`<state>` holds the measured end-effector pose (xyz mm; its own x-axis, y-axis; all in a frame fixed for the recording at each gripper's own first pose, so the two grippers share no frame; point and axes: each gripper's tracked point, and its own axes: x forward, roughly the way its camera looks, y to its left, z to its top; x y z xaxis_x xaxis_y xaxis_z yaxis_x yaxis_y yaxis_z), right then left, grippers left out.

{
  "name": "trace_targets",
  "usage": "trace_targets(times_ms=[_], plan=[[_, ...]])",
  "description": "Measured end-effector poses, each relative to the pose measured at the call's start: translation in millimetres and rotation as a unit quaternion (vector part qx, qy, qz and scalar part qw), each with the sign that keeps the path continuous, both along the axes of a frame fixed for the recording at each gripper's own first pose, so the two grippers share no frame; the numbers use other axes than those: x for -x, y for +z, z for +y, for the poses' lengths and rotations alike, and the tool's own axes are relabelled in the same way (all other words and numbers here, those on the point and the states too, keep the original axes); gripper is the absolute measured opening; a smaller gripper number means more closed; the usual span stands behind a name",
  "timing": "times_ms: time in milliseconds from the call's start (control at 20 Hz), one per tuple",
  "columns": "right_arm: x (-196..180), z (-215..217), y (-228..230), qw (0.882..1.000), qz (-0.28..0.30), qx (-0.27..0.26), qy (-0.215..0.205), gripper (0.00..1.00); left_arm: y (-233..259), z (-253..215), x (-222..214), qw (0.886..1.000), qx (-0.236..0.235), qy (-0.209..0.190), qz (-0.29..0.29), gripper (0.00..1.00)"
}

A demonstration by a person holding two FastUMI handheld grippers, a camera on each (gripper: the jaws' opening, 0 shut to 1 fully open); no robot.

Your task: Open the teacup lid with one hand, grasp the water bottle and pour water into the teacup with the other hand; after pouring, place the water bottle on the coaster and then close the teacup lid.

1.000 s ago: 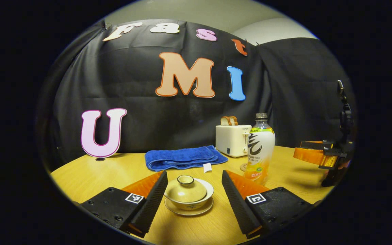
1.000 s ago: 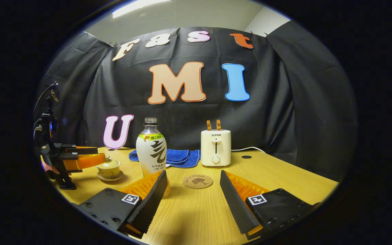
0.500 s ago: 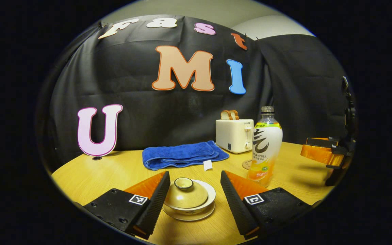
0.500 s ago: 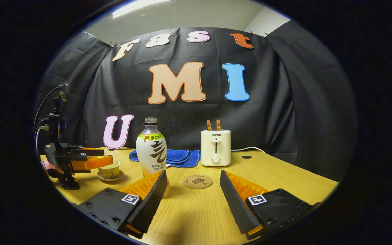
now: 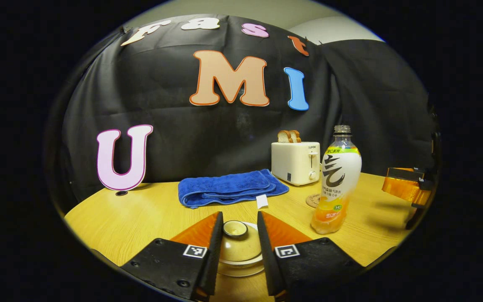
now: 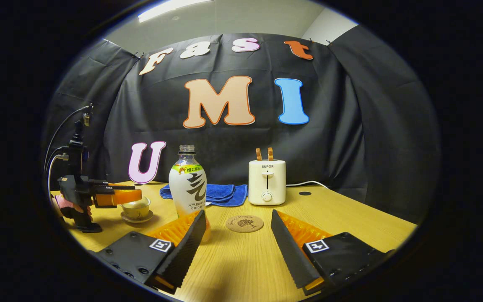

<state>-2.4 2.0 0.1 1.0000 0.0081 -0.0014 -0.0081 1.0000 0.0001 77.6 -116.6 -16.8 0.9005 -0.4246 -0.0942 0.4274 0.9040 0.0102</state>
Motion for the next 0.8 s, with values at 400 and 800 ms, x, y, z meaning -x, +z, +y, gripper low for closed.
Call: trace_targets(times_ms=[400, 800], plan=[[0, 0, 0, 1.000, 0.000, 0.000, 0.000, 1.00, 3, 5, -2, 1.000, 0.006, 0.012, -0.005, 0.26], [0, 2, 0, 1.000, 0.000, 0.000, 0.005, 0.99, 11, 11, 1, 0.999, 0.030, 0.021, -0.027, 0.25]])
